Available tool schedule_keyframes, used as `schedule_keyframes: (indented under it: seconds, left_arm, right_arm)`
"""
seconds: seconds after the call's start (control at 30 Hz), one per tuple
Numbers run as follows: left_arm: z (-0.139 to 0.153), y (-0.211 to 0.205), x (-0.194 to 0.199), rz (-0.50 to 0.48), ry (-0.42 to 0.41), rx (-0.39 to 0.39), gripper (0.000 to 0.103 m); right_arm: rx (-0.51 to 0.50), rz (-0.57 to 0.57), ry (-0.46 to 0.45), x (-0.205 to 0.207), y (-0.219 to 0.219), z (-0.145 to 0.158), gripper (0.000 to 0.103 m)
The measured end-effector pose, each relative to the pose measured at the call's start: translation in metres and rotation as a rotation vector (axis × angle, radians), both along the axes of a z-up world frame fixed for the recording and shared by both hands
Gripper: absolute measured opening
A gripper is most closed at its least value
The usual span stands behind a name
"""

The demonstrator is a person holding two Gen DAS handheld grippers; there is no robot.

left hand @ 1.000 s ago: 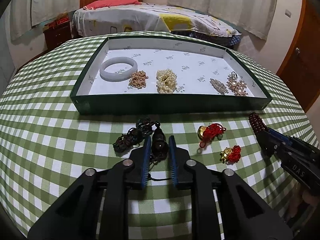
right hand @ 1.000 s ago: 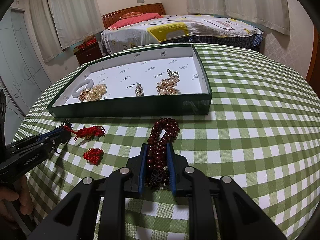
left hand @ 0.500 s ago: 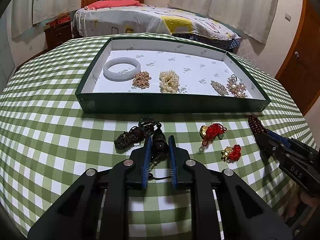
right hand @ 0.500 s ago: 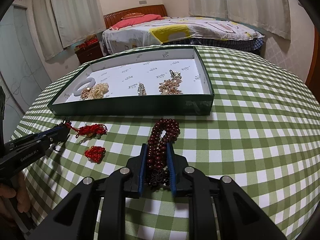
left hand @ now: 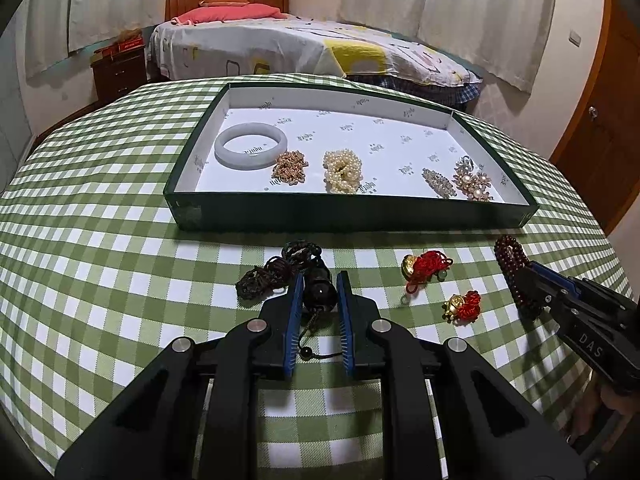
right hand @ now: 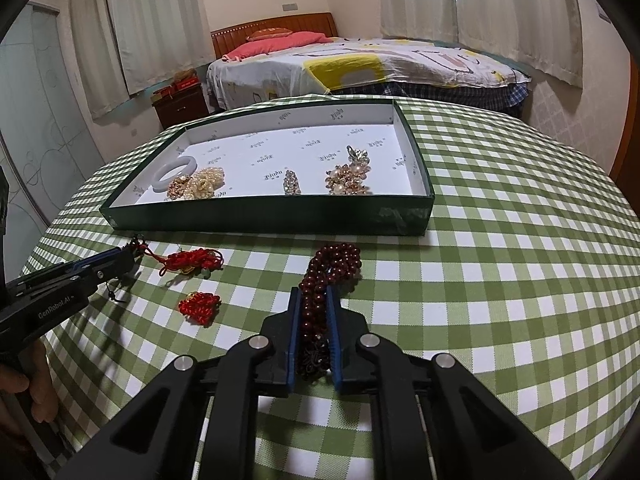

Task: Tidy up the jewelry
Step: 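Grasp the black cord pendant with the left tool while the right tool holds the bracelet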

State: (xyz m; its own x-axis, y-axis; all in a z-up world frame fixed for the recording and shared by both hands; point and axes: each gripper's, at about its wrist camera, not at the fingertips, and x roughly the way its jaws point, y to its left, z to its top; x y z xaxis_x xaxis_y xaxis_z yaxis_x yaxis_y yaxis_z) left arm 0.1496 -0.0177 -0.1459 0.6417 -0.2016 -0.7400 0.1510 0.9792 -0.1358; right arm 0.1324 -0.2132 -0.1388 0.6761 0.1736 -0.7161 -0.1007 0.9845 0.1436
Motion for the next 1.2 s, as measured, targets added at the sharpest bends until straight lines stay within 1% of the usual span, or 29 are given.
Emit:
schedule_keyframes:
  seconds: [0.1,0.17,0.2,0.23,0.3,0.43,0.53,0.73,0.9,0.97,1.0,1.03,1.1,1.13,1.2]
  left_arm:
    - [0.000,0.000,0.000,0.000,0.004,-0.002,0.017]
    - [0.000,0.001,-0.001,0.000,0.006,-0.003,0.017]
    - [0.000,0.001,-0.001,0.000,0.006,-0.003,0.017]
    - [0.000,0.002,-0.001,0.000,0.006,-0.002,0.017]
    - [0.000,0.002,-0.001,0.001,0.008,-0.002,0.017]
    - [-0.001,0.003,-0.001,0.004,0.013,-0.002,0.017]
    - [-0.003,0.003,-0.001,0.005,0.017,-0.002,0.017]
    - [-0.004,0.002,0.000,0.006,0.022,-0.003,0.017]
    - [-0.005,0.003,0.000,0.006,0.021,-0.003,0.017]
    - [-0.005,0.003,0.000,0.006,0.021,-0.003,0.017]
    - [-0.005,0.003,0.000,0.006,0.022,-0.003,0.017]
    - [-0.005,0.003,0.000,0.006,0.022,-0.003,0.017]
    - [-0.005,0.003,0.000,0.008,0.022,-0.003,0.017]
    - [-0.005,0.003,0.000,0.008,0.022,-0.003,0.017]
    - [-0.005,0.003,0.000,0.008,0.022,-0.004,0.017]
  right_arm:
    - [0.008,0.008,0.012,0.001,0.001,0.000,0.013]
    - [0.022,-0.006,0.015,0.001,-0.002,-0.001,0.015]
    - [0.038,-0.009,0.020,0.002,-0.004,-0.001,0.021]
    - [0.042,-0.014,0.024,0.002,-0.004,-0.002,0.030]
    - [0.036,-0.026,0.028,0.003,-0.005,-0.003,0.038]
    - [0.027,-0.016,0.031,0.004,-0.002,-0.004,0.043]
    - [0.013,-0.010,0.028,0.005,0.001,-0.004,0.044]
    - [0.008,-0.008,0.031,0.007,0.002,-0.004,0.044]
    - [-0.017,0.005,0.032,0.008,0.007,-0.003,0.044]
    - [-0.028,0.006,0.030,0.007,0.007,-0.004,0.040]
    - [-0.029,0.007,0.029,0.006,0.007,-0.004,0.033]
    - [-0.029,0.008,0.029,0.006,0.007,-0.004,0.029]
    - [-0.027,0.010,0.027,0.006,0.007,-0.004,0.025]
    - [-0.024,0.010,0.027,0.006,0.006,-0.004,0.020]
    - [-0.016,0.014,0.027,0.005,0.006,-0.005,0.018]
